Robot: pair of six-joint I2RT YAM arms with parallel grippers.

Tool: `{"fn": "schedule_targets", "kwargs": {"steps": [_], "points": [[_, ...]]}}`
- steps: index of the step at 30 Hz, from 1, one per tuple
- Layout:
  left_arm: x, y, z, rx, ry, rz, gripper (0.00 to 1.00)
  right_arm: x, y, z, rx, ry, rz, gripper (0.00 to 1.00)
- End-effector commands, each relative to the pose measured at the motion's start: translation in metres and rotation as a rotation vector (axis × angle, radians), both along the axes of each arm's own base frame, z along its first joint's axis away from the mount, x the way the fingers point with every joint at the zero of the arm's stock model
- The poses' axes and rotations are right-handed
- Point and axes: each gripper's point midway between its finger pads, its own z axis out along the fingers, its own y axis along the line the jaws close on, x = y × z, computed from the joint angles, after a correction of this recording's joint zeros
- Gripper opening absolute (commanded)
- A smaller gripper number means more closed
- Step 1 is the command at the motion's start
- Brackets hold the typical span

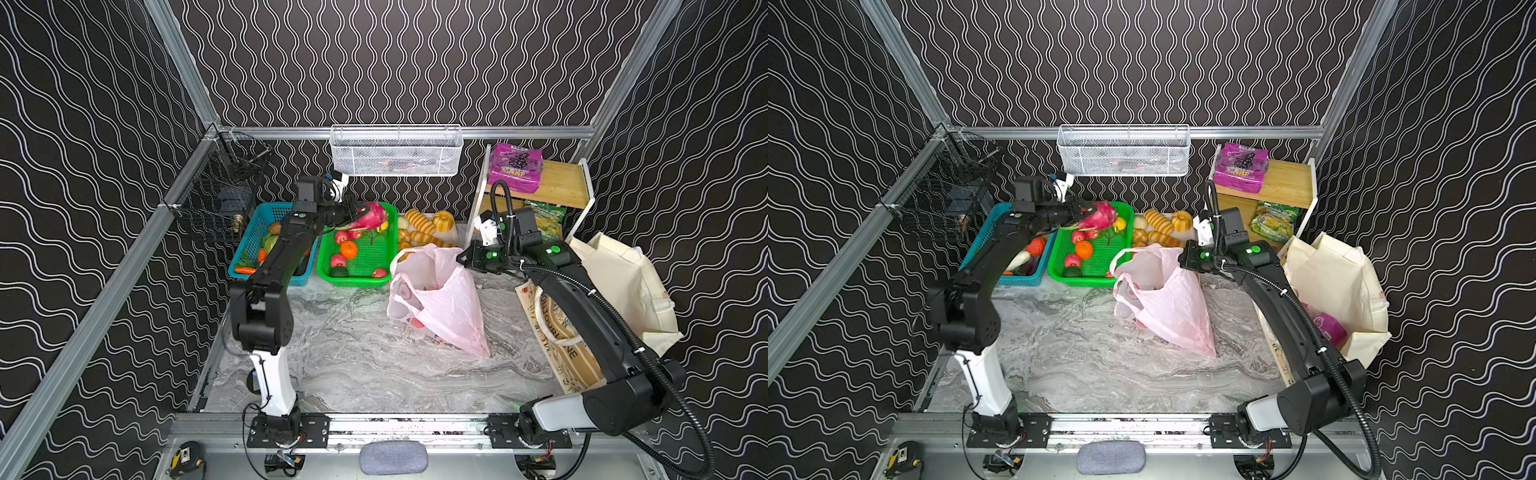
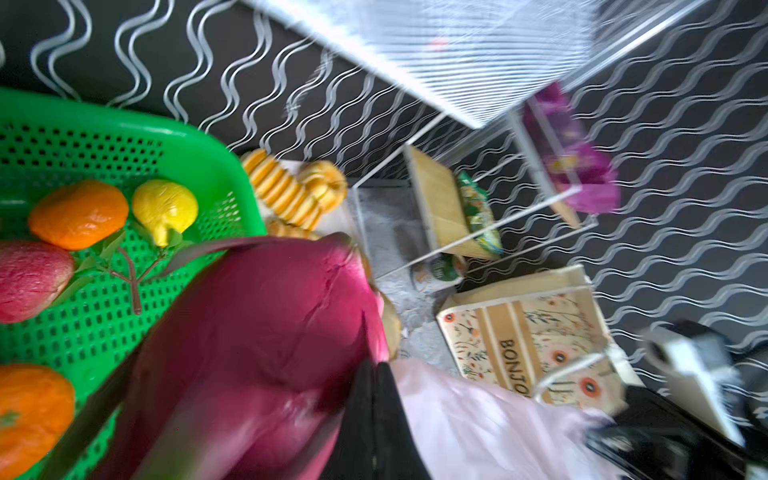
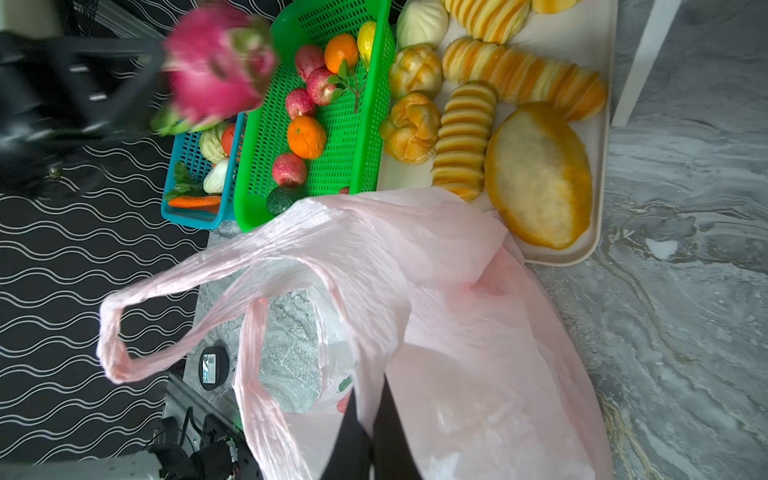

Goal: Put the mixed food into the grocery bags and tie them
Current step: 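Lift the dragon fruit with the left gripper and carry it toward the pink bag, then lower the dragon fruit into the pink bag beside the right gripper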

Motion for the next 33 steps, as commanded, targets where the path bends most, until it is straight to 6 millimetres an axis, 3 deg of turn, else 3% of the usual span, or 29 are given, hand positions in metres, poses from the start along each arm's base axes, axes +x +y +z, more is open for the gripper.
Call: {"fn": "schedule_targets", "kwargs": {"steps": [1,5,9,12,15,21,23,28,33], "points": [[-0.032,0.002,0.040,0.022,-0.092,0.007,0.00,0.004,-0.001,0.007,0.013,-0.021,-0.030,0.00],[-0.092,-0.004,0.090,0.069,-0.218,-0.028,0.00,0.008,0.000,0.007,0.026,-0.021,-0.035,0.00],[-0.153,-0.012,0.123,0.067,-0.309,-0.079,0.00,0.010,0.003,0.005,0.030,-0.011,-0.028,0.00],[-0.192,-0.044,0.130,0.015,-0.290,-0.231,0.00,0.009,0.006,0.006,0.043,-0.010,-0.011,0.00],[-0.221,-0.084,0.114,0.080,-0.238,-0.355,0.00,0.005,0.010,0.010,0.062,-0.017,0.014,0.00],[-0.235,-0.127,0.072,0.252,-0.169,-0.383,0.00,-0.006,0.013,0.015,0.086,-0.026,0.047,0.00],[-0.231,-0.137,0.058,0.313,-0.157,-0.349,0.00,-0.009,0.013,0.016,0.093,-0.030,0.053,0.00],[-0.203,-0.142,0.031,0.417,-0.130,-0.209,0.00,-0.020,0.016,0.020,0.116,-0.035,0.092,0.00],[-0.189,-0.138,0.009,0.520,-0.109,-0.143,0.00,-0.029,0.014,0.017,0.109,-0.036,0.109,0.00]]}}
